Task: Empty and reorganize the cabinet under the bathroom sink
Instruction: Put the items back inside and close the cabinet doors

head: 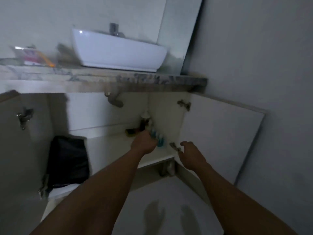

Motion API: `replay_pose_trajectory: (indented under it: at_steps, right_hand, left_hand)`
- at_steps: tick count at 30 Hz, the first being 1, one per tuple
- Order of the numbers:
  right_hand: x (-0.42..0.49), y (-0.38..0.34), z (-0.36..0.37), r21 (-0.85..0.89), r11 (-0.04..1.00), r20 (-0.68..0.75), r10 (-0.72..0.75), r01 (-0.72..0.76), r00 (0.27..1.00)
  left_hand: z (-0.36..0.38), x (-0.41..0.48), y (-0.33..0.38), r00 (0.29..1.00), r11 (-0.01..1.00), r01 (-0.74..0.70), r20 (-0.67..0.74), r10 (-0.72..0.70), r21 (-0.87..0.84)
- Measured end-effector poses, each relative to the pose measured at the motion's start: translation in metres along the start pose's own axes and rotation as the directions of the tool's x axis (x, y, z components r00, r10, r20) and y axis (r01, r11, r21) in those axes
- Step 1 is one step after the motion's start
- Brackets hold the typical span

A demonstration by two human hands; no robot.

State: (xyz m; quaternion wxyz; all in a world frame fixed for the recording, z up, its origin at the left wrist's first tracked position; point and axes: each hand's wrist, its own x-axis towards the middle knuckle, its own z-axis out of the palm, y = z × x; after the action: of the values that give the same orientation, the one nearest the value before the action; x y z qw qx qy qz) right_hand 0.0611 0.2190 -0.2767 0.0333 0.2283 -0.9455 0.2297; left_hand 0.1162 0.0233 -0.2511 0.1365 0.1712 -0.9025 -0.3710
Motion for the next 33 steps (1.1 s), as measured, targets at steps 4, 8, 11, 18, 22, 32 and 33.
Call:
replay_pose_trajectory:
  at_steps: [4,8,11,18,22,32,33]
  right_hand:
    - [0.005,0.046,-0.089,-0.045,0.998,-0.194,0.029,-0.039,0.981]
    - [0.013,0.088,-0.165,-0.101,0.99,-0.39,0.053,-0.099,0.92]
    - [0.014,0.119,-0.204,-0.102,0.984,-0.483,0.081,-0.148,0.872]
    - [0.035,0.175,-0.236,0.02,0.982,-0.433,0.177,-0.187,0.884]
    - [0.045,0.185,-0.234,0.173,0.975,-0.455,0.207,-0.141,0.866]
    - [0.035,0.158,-0.233,0.445,0.895,-0.622,0.279,0.037,0.732]
    - [0.034,0.149,-0.233,0.463,0.885,-0.608,0.275,0.051,0.744]
  left_hand:
    - [0.031,0.028,0.103,0.974,0.97,-0.225,0.025,0.223,0.094]
    - [0.064,0.052,0.193,0.912,0.896,-0.411,0.079,0.403,0.168]
    - [0.088,0.064,0.247,0.861,0.827,-0.509,0.129,0.493,0.24]
    - [0.139,0.085,0.324,0.776,0.712,-0.631,0.266,0.572,0.309]
    - [0.159,0.092,0.334,0.748,0.68,-0.663,0.325,0.579,0.314]
    - [0.132,0.086,0.309,0.716,0.69,-0.691,0.075,0.694,0.214]
    - [0.123,0.083,0.305,0.708,0.681,-0.695,0.058,0.704,0.229]
